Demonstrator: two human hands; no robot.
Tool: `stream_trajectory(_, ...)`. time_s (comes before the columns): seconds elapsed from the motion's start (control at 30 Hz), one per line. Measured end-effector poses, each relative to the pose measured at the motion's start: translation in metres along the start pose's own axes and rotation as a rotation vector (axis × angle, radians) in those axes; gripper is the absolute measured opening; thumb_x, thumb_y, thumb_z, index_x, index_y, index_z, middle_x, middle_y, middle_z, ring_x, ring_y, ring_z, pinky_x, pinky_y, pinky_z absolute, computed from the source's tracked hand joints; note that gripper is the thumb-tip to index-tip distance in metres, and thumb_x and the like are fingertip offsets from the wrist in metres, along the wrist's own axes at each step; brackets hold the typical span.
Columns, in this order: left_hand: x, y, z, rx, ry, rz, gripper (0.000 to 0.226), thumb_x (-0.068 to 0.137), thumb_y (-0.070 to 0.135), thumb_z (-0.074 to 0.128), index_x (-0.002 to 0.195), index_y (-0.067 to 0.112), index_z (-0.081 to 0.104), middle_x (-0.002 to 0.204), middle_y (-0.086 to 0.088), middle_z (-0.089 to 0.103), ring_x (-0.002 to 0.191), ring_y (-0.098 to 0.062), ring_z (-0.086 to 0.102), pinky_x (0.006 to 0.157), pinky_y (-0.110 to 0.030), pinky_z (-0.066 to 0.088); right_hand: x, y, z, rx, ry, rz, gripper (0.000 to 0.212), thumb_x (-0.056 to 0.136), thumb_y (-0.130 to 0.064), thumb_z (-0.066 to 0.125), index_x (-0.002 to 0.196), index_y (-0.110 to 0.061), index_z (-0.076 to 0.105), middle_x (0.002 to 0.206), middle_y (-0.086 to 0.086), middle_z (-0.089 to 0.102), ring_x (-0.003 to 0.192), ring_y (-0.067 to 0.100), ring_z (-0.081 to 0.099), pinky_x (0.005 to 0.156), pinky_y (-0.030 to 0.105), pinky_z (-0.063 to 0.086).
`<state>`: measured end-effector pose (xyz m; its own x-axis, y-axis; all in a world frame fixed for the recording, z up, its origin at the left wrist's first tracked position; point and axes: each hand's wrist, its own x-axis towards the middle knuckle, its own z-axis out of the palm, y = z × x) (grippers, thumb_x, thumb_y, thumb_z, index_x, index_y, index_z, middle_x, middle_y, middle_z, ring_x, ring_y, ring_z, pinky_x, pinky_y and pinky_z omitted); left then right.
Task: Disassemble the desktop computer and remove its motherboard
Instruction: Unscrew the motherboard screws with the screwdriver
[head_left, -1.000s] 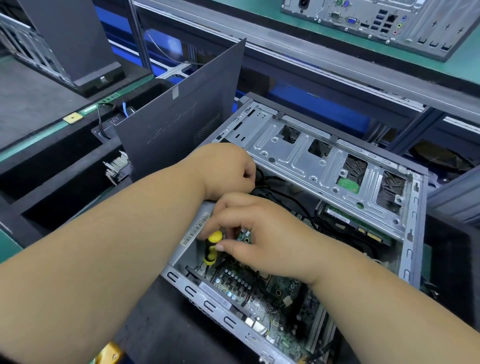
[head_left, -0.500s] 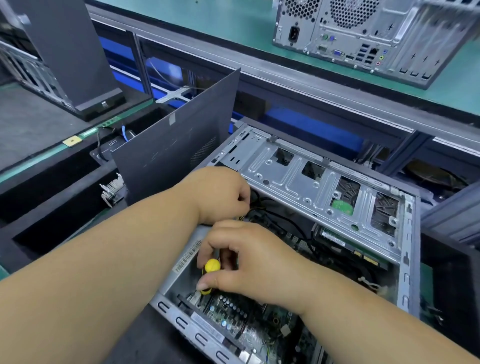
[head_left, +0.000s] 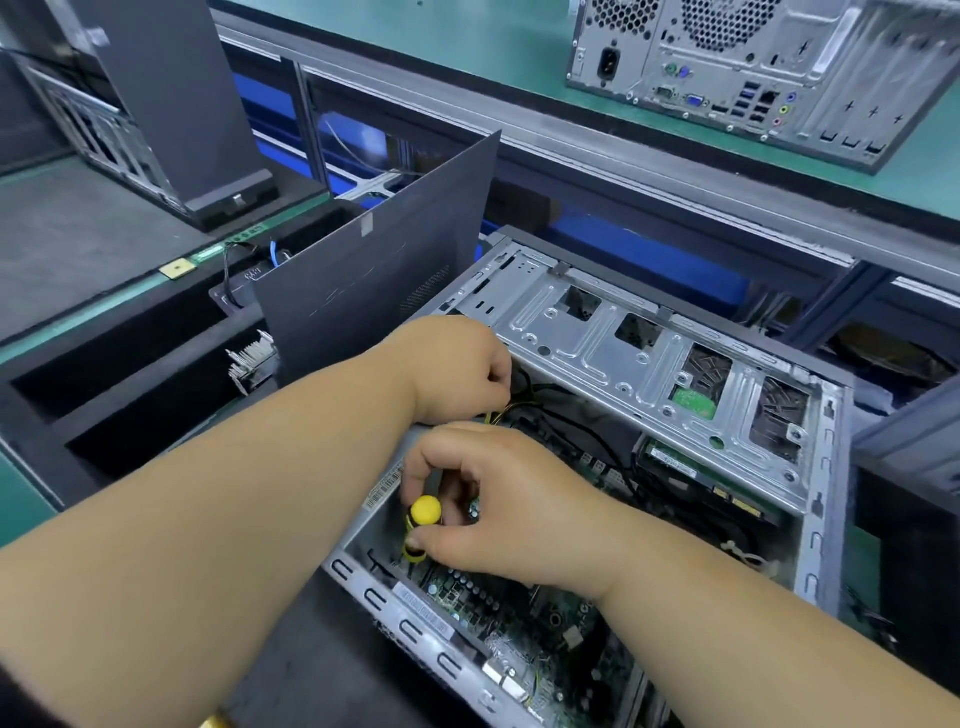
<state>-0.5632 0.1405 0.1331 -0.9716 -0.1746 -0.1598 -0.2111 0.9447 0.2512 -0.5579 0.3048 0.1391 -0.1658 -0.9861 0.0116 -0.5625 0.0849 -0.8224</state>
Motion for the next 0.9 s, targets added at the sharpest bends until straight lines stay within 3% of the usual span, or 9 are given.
stream_trajectory(0.1, -0.0006, 0.0014, -0.0004, -0.009, -0.01, -0.006, 0.015, 0.073, 0.036, 0.053, 0.072, 0.033, 0.068, 0.068, 0.012, 0.066, 0.068, -0.01, 0.06, 0.065, -0.034, 0.055, 0.0004, -0.0005, -0.002, 0.04, 0.019, 0.016, 0.02, 0.073, -0.006, 0.08, 0.086, -0.016, 0.068, 0.092, -0.008, 0.056, 0.062, 0.014, 0.06, 0.067, 0.034, 0.052)
stream_trajectory(0.23, -0.0004, 0.0021, -0.0008, 0.002, 0.006, -0.003, 0.015, 0.073, 0.036, 0.053, 0.071, 0.032, 0.067, 0.068, 0.011, 0.065, 0.068, -0.009, 0.058, 0.064, -0.031, 0.053, -0.0008, 0.0006, -0.0033, 0.038, 0.013, 0.037, 0.024, 0.075, 0.004, 0.067, 0.088, -0.016, 0.07, 0.094, -0.007, 0.057, 0.067, 0.013, 0.06, 0.068, 0.033, 0.052)
stream_trajectory(0.37, 0.0002, 0.0011, -0.0002, 0.001, 0.002, 0.006, 0.015, 0.074, 0.037, 0.053, 0.072, 0.033, 0.067, 0.068, 0.012, 0.064, 0.067, -0.007, 0.057, 0.064, -0.032, 0.053, 0.0003, 0.0001, -0.0017, 0.015, 0.005, 0.031, 0.012, 0.076, -0.013, 0.077, 0.083, -0.019, 0.068, 0.087, -0.01, 0.057, 0.072, 0.011, 0.056, 0.07, 0.03, 0.05)
stream_trajectory(0.47, 0.0013, 0.0002, 0.0005, 0.002, -0.001, 0.0, 0.015, 0.074, 0.037, 0.053, 0.072, 0.032, 0.067, 0.07, 0.011, 0.065, 0.069, -0.009, 0.058, 0.066, -0.035, 0.054, 0.0014, 0.0012, -0.0011, 0.004, 0.006, 0.054, 0.021, 0.078, -0.022, 0.079, 0.092, -0.023, 0.063, 0.091, -0.01, 0.059, 0.067, 0.01, 0.056, 0.062, 0.021, 0.046)
stream_trajectory(0.67, 0.0016, -0.0008, 0.0014, 0.012, -0.001, 0.003, 0.017, 0.073, 0.036, 0.051, 0.072, 0.03, 0.067, 0.071, 0.009, 0.066, 0.069, -0.012, 0.06, 0.066, -0.038, 0.056, -0.0003, 0.0012, -0.0014, -0.008, 0.032, 0.046, 0.023, 0.074, -0.01, 0.075, 0.087, -0.021, 0.06, 0.09, -0.01, 0.056, 0.065, 0.012, 0.063, 0.068, 0.038, 0.053)
stream_trajectory(0.8, 0.0004, 0.0001, 0.0008, 0.016, -0.001, -0.003, 0.018, 0.073, 0.035, 0.051, 0.075, 0.03, 0.068, 0.072, 0.008, 0.067, 0.07, -0.013, 0.06, 0.065, -0.037, 0.056, -0.0011, -0.0004, -0.0033, -0.034, 0.025, 0.044, 0.029, 0.072, -0.001, 0.064, 0.092, -0.022, 0.067, 0.093, -0.011, 0.059, 0.067, 0.012, 0.061, 0.069, 0.034, 0.052)
stream_trajectory(0.9, -0.0012, 0.0017, -0.0005, 0.018, 0.005, -0.003, 0.019, 0.074, 0.034, 0.051, 0.075, 0.03, 0.069, 0.07, 0.008, 0.066, 0.069, -0.013, 0.06, 0.065, -0.036, 0.056, -0.0014, -0.0024, -0.0026, 0.003, 0.011, 0.027, 0.021, 0.075, -0.003, 0.069, 0.089, -0.019, 0.068, 0.092, -0.01, 0.056, 0.069, 0.011, 0.058, 0.072, 0.032, 0.051)
